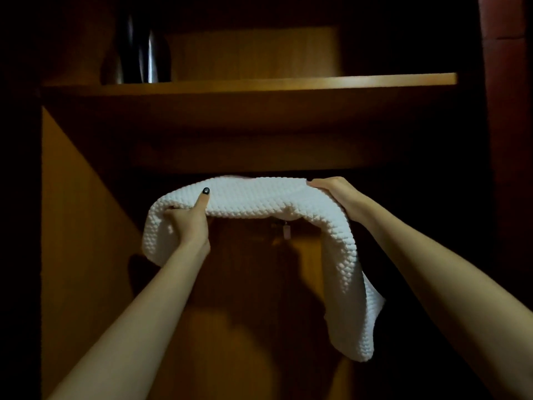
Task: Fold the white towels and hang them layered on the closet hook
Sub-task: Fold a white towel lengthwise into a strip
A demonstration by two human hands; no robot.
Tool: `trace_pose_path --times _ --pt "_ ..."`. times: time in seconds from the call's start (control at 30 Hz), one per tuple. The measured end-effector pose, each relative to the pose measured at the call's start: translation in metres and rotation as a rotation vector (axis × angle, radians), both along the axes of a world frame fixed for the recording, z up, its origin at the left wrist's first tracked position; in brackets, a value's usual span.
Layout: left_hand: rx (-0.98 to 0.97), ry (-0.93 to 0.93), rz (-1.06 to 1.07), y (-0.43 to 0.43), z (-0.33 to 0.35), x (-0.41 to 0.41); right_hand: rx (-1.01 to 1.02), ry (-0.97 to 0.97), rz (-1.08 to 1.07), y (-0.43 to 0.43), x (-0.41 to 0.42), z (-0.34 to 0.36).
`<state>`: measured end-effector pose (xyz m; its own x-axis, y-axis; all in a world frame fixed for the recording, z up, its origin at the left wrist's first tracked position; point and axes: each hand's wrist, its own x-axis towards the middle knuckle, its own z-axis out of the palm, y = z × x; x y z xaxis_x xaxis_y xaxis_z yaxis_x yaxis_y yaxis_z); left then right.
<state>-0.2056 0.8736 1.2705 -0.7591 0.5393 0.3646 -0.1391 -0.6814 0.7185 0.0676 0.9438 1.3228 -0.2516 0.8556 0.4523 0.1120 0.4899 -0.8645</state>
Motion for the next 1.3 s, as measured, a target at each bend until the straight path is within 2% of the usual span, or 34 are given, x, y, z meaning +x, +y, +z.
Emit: trace_pose_path --times 0.33,0.57,0.63,0.73,0.77,0.83,0.9,0.97,1.03,1.1,1.17,1.23,1.3 --pt "-0.035 -0.028 -0.028 0.068 -0.005 0.007 -0.064 0.052 -0.012 0.082 -0.027 0.006" --pt "-0.158 -0.139 -0.026 0.09 -0.054 0.011 -0.124 -0.136 -0.049 0.129 -0.048 -0.035" --pt "-0.178 -0.162 -0.052 0.094 -0.07 0.015 -0.245 -0.201 -0.074 0.134 -0.06 -0.035" --pt "-0.25 -0.183 -0.093 0.096 -0.09 0.026 -0.148 -0.192 -0.116 0.137 -0.056 -0.045" --pt "-0.276 -0.182 -0.105 0.096 -0.097 0.03 -0.115 -0.218 -0.14 0.138 -0.055 -0.05" --pt "-0.309 -0.147 -0.111 0.091 -0.107 0.037 0.083 -0.354 -0.242 0.131 -0.048 -0.06" --pt "-0.308 -0.023 -0.048 0.084 -0.115 0.04 0.213 -0.253 -0.225 0.121 -0.044 -0.067" --pt "-0.211 0.205 0.073 0.077 -0.119 0.04 0.287 -0.066 -0.122 0.103 -0.039 -0.067" --pt "-0.08 0.421 0.182 0.07 -0.108 0.04 0.335 0.013 -0.019 0.084 -0.032 -0.067" --pt "-0.009 0.632 0.248 0.072 -0.087 0.039 0.343 -0.028 0.04 0.07 -0.024 -0.076" --pt "-0.027 0.879 0.237 0.079 -0.068 0.038 0.313 -0.102 0.067 0.057 -0.021 -0.091" --pt "-0.045 1.051 0.167 0.089 -0.057 0.041 0.386 -0.205 -0.026 0.051 -0.027 -0.112" --pt "-0.042 1.12 0.185 0.097 -0.052 0.044 0.502 -0.284 -0.195 0.047 -0.037 -0.126"
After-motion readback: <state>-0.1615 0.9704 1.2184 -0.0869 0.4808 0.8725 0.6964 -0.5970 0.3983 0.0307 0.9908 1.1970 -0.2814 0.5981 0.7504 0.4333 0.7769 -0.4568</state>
